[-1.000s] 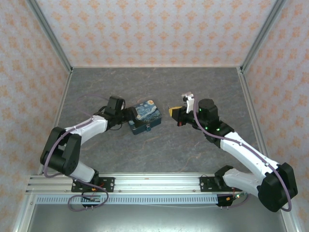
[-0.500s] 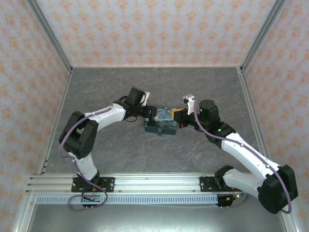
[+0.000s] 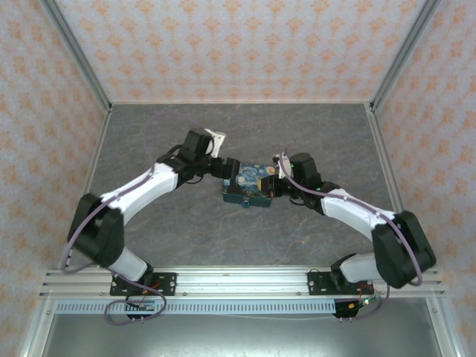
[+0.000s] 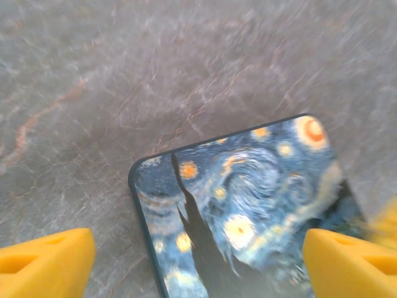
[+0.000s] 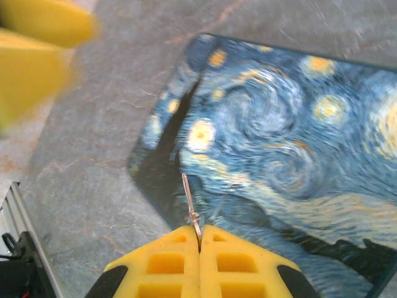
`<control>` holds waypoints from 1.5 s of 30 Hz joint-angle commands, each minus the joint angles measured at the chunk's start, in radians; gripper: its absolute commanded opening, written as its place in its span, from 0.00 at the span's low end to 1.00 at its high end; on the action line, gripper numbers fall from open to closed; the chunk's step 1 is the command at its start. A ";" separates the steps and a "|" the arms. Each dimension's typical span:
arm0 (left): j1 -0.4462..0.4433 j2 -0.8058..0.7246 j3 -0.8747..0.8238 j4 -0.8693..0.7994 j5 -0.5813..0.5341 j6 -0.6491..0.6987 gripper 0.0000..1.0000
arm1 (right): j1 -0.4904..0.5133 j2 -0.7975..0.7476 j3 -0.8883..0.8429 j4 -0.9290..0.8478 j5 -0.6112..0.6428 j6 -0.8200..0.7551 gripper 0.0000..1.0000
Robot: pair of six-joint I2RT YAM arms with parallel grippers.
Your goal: Unlock the padlock with the key
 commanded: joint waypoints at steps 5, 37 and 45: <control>-0.003 -0.232 -0.281 0.119 0.088 -0.125 0.86 | -0.041 0.120 0.040 0.166 -0.062 0.091 0.00; -0.108 0.111 -0.441 0.647 0.128 -0.265 0.76 | 0.002 0.195 0.027 0.127 -0.081 0.144 0.00; -0.109 0.147 -0.493 0.764 0.111 -0.288 0.73 | 0.002 0.185 0.016 0.148 -0.060 0.165 0.00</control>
